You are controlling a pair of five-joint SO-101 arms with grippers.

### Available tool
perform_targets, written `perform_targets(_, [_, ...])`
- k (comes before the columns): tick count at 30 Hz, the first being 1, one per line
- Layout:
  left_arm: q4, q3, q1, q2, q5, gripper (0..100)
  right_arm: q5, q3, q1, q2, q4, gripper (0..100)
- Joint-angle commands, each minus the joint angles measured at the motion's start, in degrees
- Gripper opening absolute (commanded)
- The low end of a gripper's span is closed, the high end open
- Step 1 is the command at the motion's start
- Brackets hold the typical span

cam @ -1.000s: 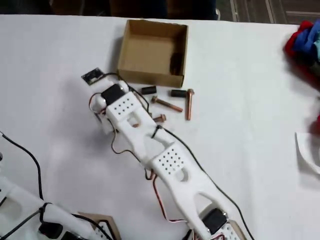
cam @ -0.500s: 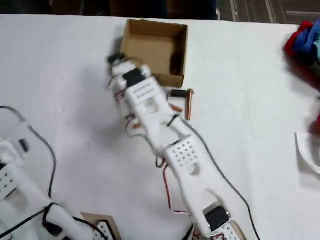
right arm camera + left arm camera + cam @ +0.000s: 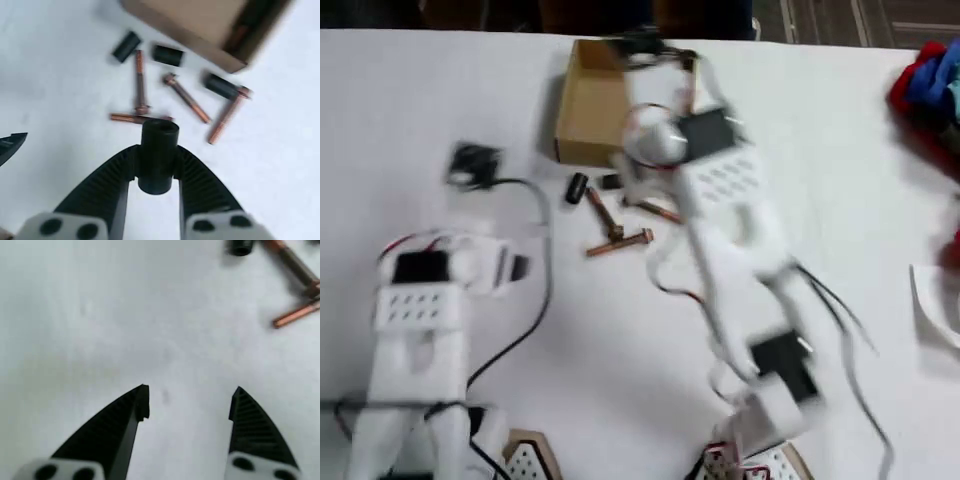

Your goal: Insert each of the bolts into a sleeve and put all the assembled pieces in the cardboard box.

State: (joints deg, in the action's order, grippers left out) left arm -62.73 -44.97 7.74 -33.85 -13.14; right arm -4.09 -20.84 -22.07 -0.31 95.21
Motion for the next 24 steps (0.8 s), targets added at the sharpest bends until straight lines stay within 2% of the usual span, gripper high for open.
perform_targets(1, [-1.93,11.91,-9.76,14.68,-3.52,27,-2.73,25.49,8.75,-19.12,-7.16,2.1])
perform_targets(7, [-12.04,37.76,-17.05,39.91,-9.05,27,-11.87,56.26,26.77,-33.19,-21.76,2.1])
perform_targets(10, [-14.95,49.63,-18.20,50.20,-9.32,27,-13.36,63.38,30.81,-34.15,-25.19,2.1])
perform_targets(14, [-20.04,62.90,-19.60,60.66,-9.32,27,-12.75,70.68,31.69,-34.15,-33.71,2.1])
perform_targets(19, [-28.31,74.33,-22.15,70.59,-9.32,27,-7.65,77.27,30.73,-34.15,-41.89,2.1])
perform_targets(24, [-30.33,82.24,-24.35,78.77,-13.71,27,-4.31,80.88,29.93,-34.15,-45.85,2.1])
